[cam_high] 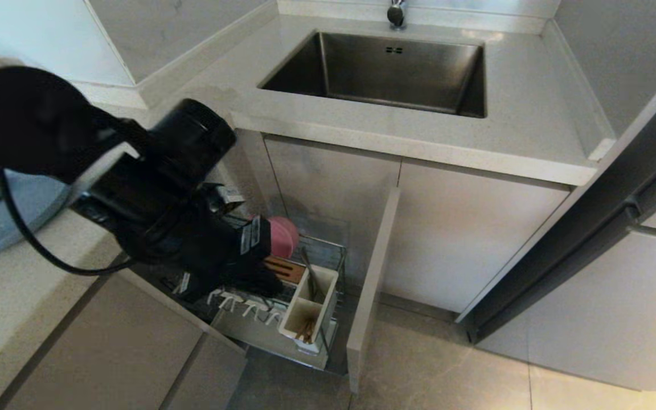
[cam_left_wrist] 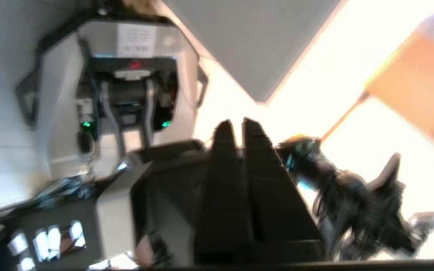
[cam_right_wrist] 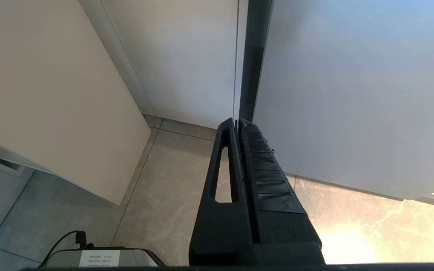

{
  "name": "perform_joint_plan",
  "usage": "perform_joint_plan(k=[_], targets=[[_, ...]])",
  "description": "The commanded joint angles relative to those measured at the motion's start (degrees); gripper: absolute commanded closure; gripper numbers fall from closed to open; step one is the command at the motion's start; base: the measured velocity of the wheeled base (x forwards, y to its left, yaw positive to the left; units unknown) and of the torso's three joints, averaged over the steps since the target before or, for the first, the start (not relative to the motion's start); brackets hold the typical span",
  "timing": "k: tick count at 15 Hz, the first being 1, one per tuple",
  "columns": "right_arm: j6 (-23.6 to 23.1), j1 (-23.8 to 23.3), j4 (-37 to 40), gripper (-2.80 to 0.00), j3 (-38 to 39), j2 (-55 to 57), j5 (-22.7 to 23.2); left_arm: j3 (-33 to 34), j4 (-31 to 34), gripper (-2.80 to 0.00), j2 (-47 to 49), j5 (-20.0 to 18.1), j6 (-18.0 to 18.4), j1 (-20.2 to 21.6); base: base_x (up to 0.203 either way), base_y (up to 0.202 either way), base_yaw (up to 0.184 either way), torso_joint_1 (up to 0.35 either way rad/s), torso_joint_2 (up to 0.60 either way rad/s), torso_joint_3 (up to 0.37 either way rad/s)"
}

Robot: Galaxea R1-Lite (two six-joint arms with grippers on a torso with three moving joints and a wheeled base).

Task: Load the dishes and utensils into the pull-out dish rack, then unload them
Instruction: Pick up the spoon and place it in the cupboard

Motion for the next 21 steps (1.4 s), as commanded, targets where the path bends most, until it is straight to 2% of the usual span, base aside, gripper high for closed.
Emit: perform_joint_plan(k=[1, 5, 7, 11, 13, 15, 18, 21], targets=[[0.01, 0.00, -0.02, 0.00, 0.00, 0.06, 0.00, 1.25, 0.20, 0.00, -8.72, 0.15, -0.23, -1.50, 0.000, 0.000, 0.000, 0.000, 0.00, 0.000], [0.01, 0.00, -0.02, 0.00, 0.00, 0.01, 0.00, 2.44, 0.62, 0.00, -21.79, 2.50, -0.01, -2.75, 0.000, 0.000, 0.000, 0.000, 0.00, 0.000], [0.01, 0.00, -0.02, 0.00, 0.00, 0.09, 0.00, 1.75, 1.11, 0.00, -27.65, 7.32, 1.45, -1.25, 0.000, 0.000, 0.000, 0.000, 0.00, 0.000], [0.01, 0.00, -0.02, 0.00, 0.00, 0.05, 0.00, 0.00, 1.31, 0.00, -33.35, 18.82, 10.48, 10.73, 0.000, 0.000, 0.000, 0.000, 0.00, 0.000], [0.01, 0.00, -0.02, 0.00, 0.00, 0.08, 0.00, -0.58, 1.14, 0.00, -34.03, 23.97, 15.22, 18.40, 0.000, 0.000, 0.000, 0.000, 0.00, 0.000], [0.01, 0.00, -0.02, 0.00, 0.00, 0.09, 0.00, -1.71, 0.90, 0.00, -33.94, 28.15, 17.81, 26.43, 0.000, 0.000, 0.000, 0.000, 0.00, 0.000], [0.01, 0.00, -0.02, 0.00, 0.00, 0.04, 0.00, -3.09, 0.38, 0.00, -32.30, 30.25, 20.41, 39.01, 0.000, 0.000, 0.000, 0.000, 0.00, 0.000], [0.01, 0.00, -0.02, 0.00, 0.00, 0.00, 0.00, -4.33, -1.08, 0.00, -28.88, 29.52, 23.23, 51.80, 0.000, 0.000, 0.000, 0.000, 0.00, 0.000]])
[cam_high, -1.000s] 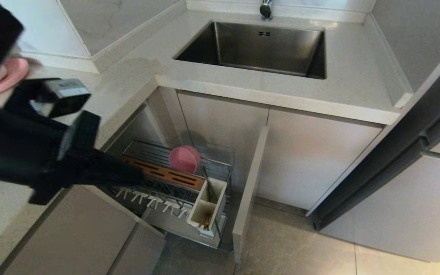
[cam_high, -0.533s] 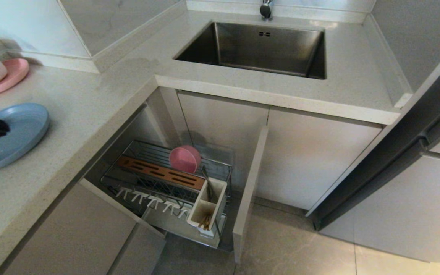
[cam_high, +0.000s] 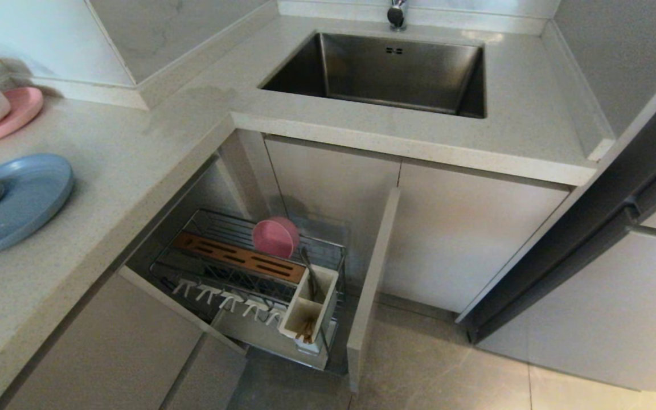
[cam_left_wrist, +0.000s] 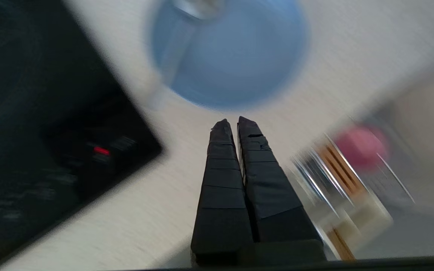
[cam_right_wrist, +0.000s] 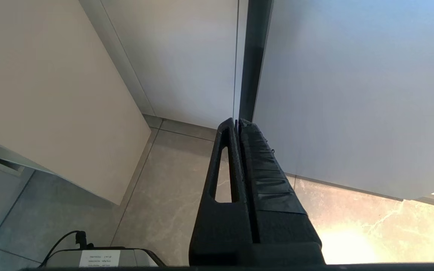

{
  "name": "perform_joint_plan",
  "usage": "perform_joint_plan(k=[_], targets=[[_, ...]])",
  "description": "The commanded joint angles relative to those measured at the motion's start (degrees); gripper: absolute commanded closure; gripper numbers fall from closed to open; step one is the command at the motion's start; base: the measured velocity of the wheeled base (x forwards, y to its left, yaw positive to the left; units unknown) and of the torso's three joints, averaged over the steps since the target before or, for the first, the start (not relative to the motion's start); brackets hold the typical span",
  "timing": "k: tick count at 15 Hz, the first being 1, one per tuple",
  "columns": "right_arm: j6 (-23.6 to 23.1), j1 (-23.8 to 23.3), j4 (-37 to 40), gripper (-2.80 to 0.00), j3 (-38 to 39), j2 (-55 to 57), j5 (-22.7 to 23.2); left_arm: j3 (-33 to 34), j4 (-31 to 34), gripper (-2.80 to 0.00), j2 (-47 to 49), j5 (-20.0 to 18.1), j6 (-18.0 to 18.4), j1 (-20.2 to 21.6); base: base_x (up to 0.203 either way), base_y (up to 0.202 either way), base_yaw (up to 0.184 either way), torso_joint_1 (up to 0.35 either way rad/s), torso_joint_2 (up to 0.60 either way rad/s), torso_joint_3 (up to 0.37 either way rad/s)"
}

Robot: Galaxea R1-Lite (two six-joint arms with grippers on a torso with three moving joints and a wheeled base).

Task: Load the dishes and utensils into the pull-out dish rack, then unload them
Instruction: Pick up the spoon and place it in the cupboard

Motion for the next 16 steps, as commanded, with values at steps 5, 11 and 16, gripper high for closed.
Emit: perform_joint_plan(k=[5, 11, 16], targets=[[0.01, 0.00, -0.02, 0.00, 0.00, 0.00, -0.01, -4.46, -1.97, 0.00, 9.63, -17.69, 7.72, 21.86, 0.000, 0.000, 0.000, 0.000, 0.00, 0.000], [0.01, 0.00, -0.02, 0.00, 0.00, 0.03, -0.01, -9.24, -1.79, 0.00, 22.21, -26.25, 12.77, 27.69, 0.000, 0.000, 0.000, 0.000, 0.00, 0.000], [0.01, 0.00, -0.02, 0.00, 0.00, 0.08, -0.01, -8.65, -1.67, -2.80, 28.42, -27.18, 14.12, 25.28, 0.000, 0.000, 0.000, 0.000, 0.00, 0.000]])
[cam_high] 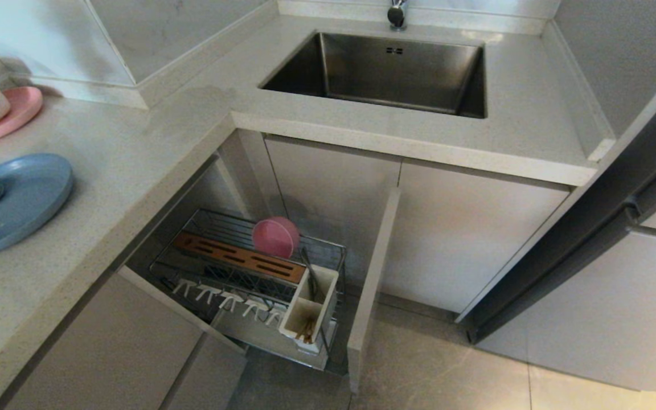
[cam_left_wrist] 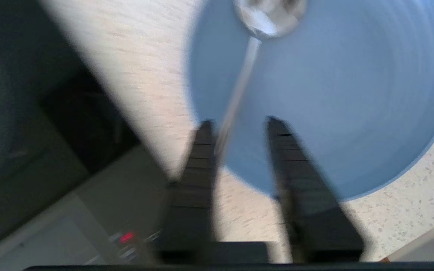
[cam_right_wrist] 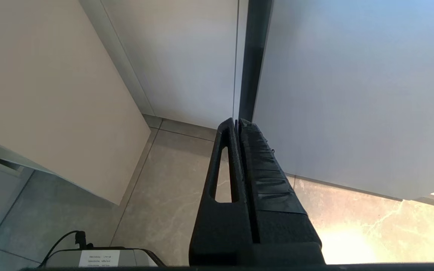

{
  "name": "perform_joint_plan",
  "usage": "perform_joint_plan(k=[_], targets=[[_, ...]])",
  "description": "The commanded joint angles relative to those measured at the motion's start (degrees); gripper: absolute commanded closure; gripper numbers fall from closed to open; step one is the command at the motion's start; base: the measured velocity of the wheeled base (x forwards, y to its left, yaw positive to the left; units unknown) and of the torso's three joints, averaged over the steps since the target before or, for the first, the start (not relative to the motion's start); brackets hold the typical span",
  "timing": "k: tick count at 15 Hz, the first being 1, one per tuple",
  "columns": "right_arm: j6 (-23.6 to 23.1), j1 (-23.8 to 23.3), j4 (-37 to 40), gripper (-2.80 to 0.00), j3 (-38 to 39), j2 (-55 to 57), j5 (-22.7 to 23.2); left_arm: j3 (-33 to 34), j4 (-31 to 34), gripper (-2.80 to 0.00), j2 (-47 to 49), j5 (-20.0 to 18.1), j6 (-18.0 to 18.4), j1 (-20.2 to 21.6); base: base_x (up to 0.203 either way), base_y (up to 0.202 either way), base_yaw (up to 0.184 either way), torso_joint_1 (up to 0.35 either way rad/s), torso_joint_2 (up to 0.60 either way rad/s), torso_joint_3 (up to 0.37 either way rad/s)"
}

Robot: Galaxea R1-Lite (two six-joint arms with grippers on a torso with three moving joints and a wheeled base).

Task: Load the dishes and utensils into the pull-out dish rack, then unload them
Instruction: Pick up the spoon and place it in the cupboard

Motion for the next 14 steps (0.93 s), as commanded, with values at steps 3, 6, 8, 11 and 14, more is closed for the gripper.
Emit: perform_joint_plan(k=[3, 6, 8, 11, 14], targets=[[0.00, 0.00, -0.02, 0.00, 0.00, 0.09, 0.00, 0.99, 0.24, -2.80, 2.81, -0.91, -0.19, -2.94, 0.000, 0.000, 0.000, 0.010, 0.00, -0.002], [0.00, 0.00, -0.02, 0.00, 0.00, 0.00, 0.00, 2.14, 0.06, -2.80, 3.25, -0.87, -0.19, -3.19, 0.000, 0.000, 0.000, 0.000, 0.00, 0.000], [0.00, 0.00, -0.02, 0.00, 0.00, 0.06, 0.00, 2.14, -0.11, -2.80, 3.66, -0.87, -0.19, -3.11, 0.000, 0.000, 0.000, 0.000, 0.00, 0.000], [0.00, 0.00, -0.02, 0.00, 0.00, 0.03, 0.00, 2.22, -0.12, -2.80, 4.21, -0.96, -0.19, -3.11, 0.000, 0.000, 0.000, 0.000, 0.00, 0.000], [0.00, 0.00, -0.02, 0.00, 0.00, 0.00, 0.00, 2.14, -0.24, -2.80, 4.61, -4.20, -0.19, -3.11, 0.000, 0.000, 0.000, 0.000, 0.00, 0.000]])
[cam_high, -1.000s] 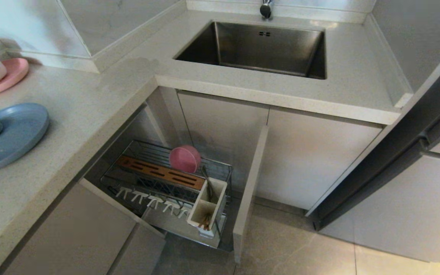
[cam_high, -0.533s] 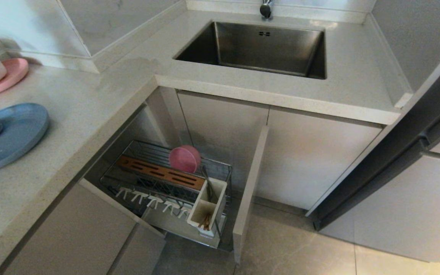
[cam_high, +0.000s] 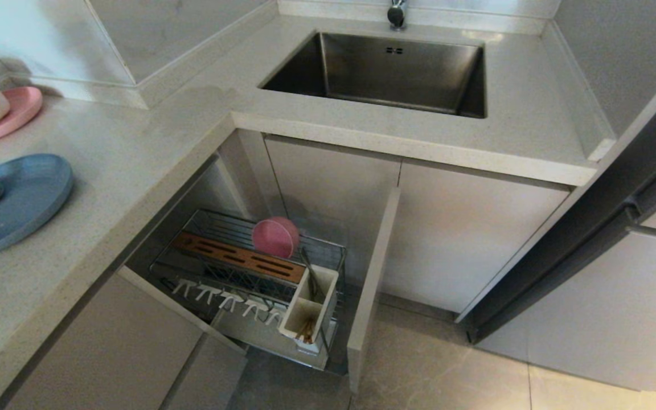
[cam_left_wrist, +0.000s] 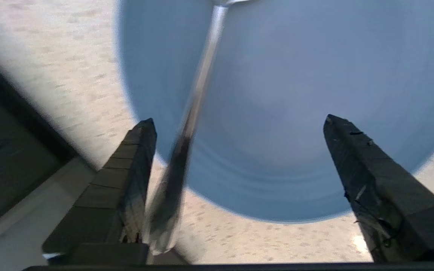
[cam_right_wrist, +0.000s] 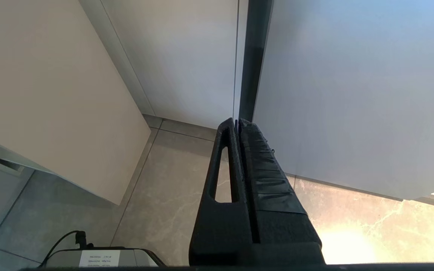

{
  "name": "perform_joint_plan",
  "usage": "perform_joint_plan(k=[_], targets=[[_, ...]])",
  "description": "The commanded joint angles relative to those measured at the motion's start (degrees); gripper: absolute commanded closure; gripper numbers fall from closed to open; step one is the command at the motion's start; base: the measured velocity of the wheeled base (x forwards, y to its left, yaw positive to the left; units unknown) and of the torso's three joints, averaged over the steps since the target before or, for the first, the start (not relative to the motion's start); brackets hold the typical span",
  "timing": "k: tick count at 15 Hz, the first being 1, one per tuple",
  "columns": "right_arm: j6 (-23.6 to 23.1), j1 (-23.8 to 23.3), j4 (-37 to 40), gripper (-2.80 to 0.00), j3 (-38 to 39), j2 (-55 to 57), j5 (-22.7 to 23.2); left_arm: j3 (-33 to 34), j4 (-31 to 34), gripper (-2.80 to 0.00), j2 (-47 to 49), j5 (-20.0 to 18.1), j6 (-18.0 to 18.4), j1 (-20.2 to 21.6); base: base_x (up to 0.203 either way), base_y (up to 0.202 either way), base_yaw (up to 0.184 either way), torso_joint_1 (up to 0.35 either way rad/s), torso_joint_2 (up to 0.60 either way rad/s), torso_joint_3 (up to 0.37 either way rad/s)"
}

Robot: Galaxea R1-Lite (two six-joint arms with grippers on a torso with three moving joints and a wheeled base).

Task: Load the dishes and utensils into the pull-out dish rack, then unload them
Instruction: Pick up the spoon and place it in the cupboard

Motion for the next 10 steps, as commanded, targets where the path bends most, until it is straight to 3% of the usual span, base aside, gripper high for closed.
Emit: perform_joint_plan(k=[1, 10], targets=[[0.00, 0.00, -0.02, 0.00, 0.00, 0.09, 0.00, -0.13, 0.25, -2.80, 0.37, -0.86, -0.07, 0.01, 0.000, 0.000, 0.000, 0.000, 0.00, 0.000], [0.00, 0.00, -0.02, 0.00, 0.00, 0.06, 0.00, 0.04, -1.91, -2.80, 1.52, -1.32, -0.15, -0.20, 0.000, 0.000, 0.000, 0.000, 0.00, 0.000]])
